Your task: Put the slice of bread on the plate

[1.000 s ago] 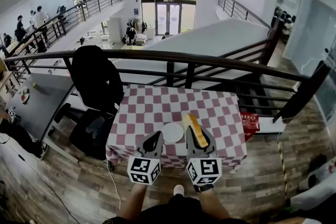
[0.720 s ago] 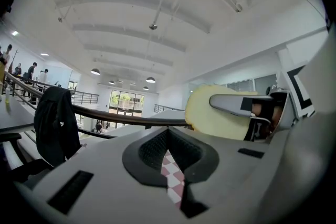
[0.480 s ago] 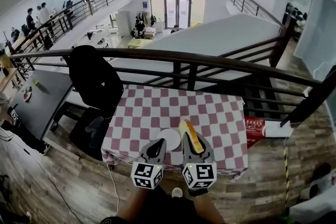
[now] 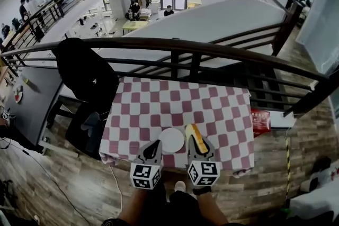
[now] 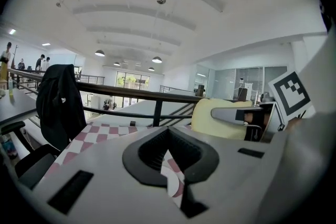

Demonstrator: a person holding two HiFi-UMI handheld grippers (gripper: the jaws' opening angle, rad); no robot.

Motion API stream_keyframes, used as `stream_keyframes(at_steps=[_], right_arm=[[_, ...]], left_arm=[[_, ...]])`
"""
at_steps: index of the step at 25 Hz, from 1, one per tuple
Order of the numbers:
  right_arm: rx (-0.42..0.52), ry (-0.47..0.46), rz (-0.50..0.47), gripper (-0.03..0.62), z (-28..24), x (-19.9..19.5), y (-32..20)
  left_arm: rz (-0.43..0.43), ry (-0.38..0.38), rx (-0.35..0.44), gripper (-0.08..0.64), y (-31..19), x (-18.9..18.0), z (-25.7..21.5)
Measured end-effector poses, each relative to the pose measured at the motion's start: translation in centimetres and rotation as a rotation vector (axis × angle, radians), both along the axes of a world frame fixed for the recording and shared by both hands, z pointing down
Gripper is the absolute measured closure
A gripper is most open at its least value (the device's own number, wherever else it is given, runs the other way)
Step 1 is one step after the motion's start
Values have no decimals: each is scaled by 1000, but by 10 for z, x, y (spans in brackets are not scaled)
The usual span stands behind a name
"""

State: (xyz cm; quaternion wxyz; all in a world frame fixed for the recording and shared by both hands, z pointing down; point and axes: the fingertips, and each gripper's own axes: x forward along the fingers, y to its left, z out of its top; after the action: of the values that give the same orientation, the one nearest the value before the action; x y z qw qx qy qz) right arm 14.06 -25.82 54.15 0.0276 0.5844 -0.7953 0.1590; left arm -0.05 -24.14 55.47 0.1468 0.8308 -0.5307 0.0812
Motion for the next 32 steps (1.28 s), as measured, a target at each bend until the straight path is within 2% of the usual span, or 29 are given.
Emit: stream_keyframes(at_steps=[5,8,12,15,20,25,28,32], right_arm=[[-147,-4,13,492,59,-10,-20],[-266,-35,15,492,103,-20,-24],[-433,-58,-26,492,162,-44,-24],[-519,-48,-56,492,194,-62,-23],[-581,-103,-112,492,218,-88,-36],[-684,-319,-190,492,237,-115,-51],[-721,-259,-179,492,252,-115,-59],[-713,-182,-148,491,261,-107,-66]], left_arm=[[39,-10,-98,543,-25,-5,45],[64,-21,-165,543,-33,-8,75],[98,-39,-238,543,-41,-13,109],[113,-56,-269,543,-47,-20,124],[132,-94,-291,543,-57,-29,140],[122,-90,-319,543,-60,-44,147],[107,-91,-323,543,-65,-54,147],[99,-89,-329,543,-68,-64,149]])
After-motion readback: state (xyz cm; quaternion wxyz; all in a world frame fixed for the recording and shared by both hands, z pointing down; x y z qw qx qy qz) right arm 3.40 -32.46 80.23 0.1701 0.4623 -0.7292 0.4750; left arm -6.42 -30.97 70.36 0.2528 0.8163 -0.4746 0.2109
